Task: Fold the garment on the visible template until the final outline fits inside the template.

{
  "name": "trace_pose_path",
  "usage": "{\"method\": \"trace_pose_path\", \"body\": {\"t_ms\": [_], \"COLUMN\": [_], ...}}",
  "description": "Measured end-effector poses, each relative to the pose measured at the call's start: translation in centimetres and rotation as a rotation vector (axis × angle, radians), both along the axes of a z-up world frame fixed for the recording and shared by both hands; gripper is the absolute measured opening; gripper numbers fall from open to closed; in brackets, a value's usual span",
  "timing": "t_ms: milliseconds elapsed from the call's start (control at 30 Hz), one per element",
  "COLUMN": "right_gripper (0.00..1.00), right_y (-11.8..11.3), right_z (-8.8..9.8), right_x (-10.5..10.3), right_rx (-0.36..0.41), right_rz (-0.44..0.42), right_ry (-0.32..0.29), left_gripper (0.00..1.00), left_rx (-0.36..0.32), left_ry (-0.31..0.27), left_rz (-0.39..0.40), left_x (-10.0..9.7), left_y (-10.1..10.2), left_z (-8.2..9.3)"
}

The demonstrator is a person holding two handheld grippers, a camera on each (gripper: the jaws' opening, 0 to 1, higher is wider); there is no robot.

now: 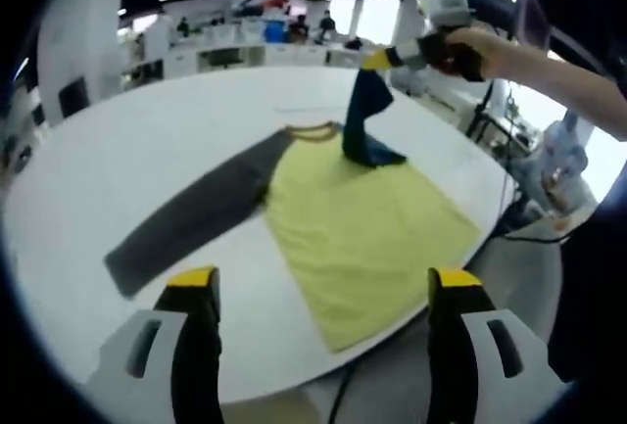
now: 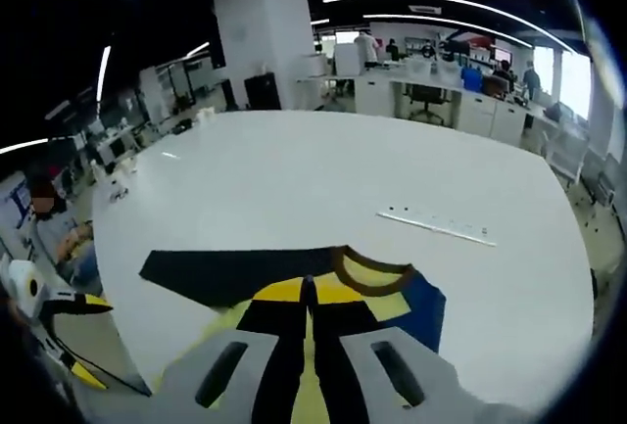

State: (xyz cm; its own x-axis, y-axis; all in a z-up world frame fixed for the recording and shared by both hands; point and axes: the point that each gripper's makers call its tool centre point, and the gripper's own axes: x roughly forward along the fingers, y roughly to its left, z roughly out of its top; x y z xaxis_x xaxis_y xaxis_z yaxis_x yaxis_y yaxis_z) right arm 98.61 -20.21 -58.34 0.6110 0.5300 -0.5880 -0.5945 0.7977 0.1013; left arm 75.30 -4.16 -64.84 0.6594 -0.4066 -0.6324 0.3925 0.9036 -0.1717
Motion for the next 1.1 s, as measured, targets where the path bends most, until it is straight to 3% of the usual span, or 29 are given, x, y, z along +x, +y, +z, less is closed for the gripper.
{"method": "trace_pose_path", "body": {"t_ms": [567, 800, 1100], "right_gripper": [0.02, 0.02, 0.02], "right_y": [2.8, 4.7, 6.4], "right_z": [-2.9, -4.0, -6.1], "right_x": [-0.9, -0.9, -1.0], "right_rx": [0.126, 0.344, 0.34], "right_rz": [-0.089, -0.237, -0.271], "right_ry": [0.123, 0.264, 0.286], "left_gripper": [0.83, 0.83, 0.83], "left_rx": [-0.022, -0.03, -0.041], "left_ry": [0.003, 0.005, 0.013], "left_rz": [-0.032, -0.054, -0.091], "left_x": [0.5, 0.8, 1.1], "left_y": [-0.3, -0.5, -1.0], "left_z": [-0.3, -0.4, -0.9]}}
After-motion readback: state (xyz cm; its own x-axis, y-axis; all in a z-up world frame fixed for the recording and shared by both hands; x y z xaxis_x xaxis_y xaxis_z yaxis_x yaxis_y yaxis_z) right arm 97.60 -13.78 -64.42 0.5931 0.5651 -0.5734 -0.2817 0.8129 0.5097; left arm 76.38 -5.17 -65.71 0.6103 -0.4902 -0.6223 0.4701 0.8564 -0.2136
